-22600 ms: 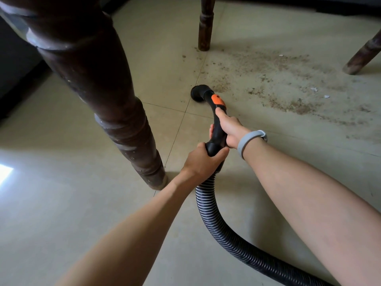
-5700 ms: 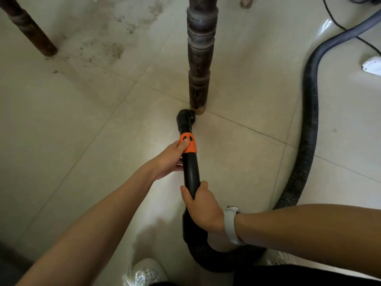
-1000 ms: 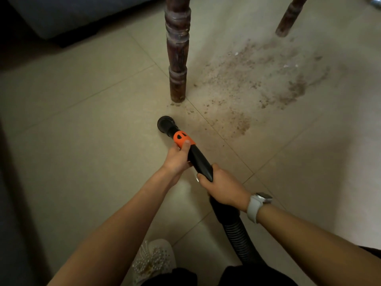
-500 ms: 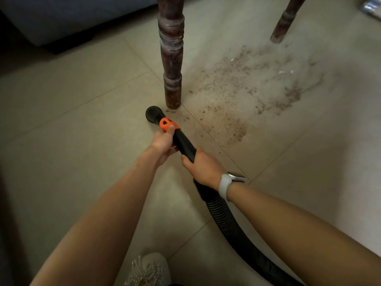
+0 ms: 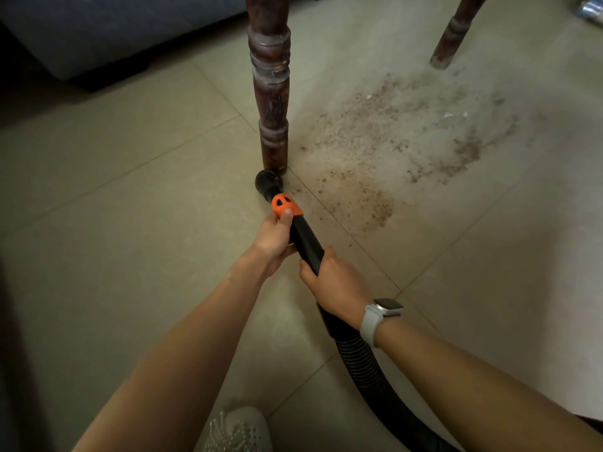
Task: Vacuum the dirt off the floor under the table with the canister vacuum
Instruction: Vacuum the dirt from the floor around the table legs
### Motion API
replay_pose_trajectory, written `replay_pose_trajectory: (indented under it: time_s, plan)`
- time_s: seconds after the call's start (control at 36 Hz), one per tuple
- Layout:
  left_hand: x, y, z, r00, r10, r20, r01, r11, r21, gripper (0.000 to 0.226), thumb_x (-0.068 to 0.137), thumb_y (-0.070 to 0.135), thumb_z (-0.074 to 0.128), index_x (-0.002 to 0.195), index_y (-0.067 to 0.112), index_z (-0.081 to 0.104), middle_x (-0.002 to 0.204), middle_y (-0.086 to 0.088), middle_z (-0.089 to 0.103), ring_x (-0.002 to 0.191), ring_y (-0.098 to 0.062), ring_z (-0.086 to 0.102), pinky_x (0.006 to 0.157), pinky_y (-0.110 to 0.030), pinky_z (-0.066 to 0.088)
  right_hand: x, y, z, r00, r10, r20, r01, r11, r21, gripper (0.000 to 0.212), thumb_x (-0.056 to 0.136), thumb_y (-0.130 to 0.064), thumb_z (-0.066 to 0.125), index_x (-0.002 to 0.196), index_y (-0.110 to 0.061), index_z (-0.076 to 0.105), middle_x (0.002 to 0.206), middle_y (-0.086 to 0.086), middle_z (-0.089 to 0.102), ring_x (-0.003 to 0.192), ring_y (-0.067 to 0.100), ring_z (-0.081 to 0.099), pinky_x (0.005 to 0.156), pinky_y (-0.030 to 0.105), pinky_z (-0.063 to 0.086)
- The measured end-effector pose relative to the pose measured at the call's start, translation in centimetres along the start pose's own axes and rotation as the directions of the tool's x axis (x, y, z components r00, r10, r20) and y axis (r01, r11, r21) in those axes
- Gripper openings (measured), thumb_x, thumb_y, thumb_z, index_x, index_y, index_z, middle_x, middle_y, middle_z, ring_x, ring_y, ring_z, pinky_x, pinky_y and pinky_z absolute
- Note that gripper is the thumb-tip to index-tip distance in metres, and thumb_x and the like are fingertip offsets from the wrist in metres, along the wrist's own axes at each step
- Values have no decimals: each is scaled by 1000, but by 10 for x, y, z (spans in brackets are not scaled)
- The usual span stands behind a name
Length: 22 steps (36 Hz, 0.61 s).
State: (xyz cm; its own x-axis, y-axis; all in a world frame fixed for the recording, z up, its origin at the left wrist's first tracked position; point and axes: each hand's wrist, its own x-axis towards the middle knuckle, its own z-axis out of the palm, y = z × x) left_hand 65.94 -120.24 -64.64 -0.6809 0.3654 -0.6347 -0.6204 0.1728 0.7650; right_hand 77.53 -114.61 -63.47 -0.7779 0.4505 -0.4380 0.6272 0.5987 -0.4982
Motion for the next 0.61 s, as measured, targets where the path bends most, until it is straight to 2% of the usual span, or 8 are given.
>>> replay_pose_trajectory:
  time_s: [0.22,0.33,0.47,0.61]
  plan:
    - [-12,-13,9,998,-22,66,21,1000,18,37,104,23,35,134,3,42,103,-8,56,103,-27,56,81,-39,49,-23,12,-2,1000,11,-2,-11,1000,17,34,96,-45,44,104,-12,44,70,-2,51,55,17,51,46,27,37]
    - [-10,-13,8,998,-21,57,17,998,67,34,103,22,37,130,2,45,102,-8,57,100,-26,57,78,-35,49,-20,13,-2,998,24,63,-31,995,100,33,95,-42,48,103,-11,42,73,1,53,63,23,56,54,31,43]
    - [-5,-7,5,999,-25,43,17,986,166,30,103,24,37,125,6,47,113,-11,57,102,-24,57,77,-31,47,-10,9,-3,992,-7,123,-24,968,248,31,93,-32,52,108,-7,43,87,12,60,76,32,63,65,39,51]
    - [1,4,6,999,-44,29,38,982,187,19,103,26,37,114,13,47,113,-9,57,106,-25,56,85,-34,45,1,4,-4,994,0,107,-32,956,293,27,93,-29,52,106,-7,42,79,6,55,67,26,59,55,32,45]
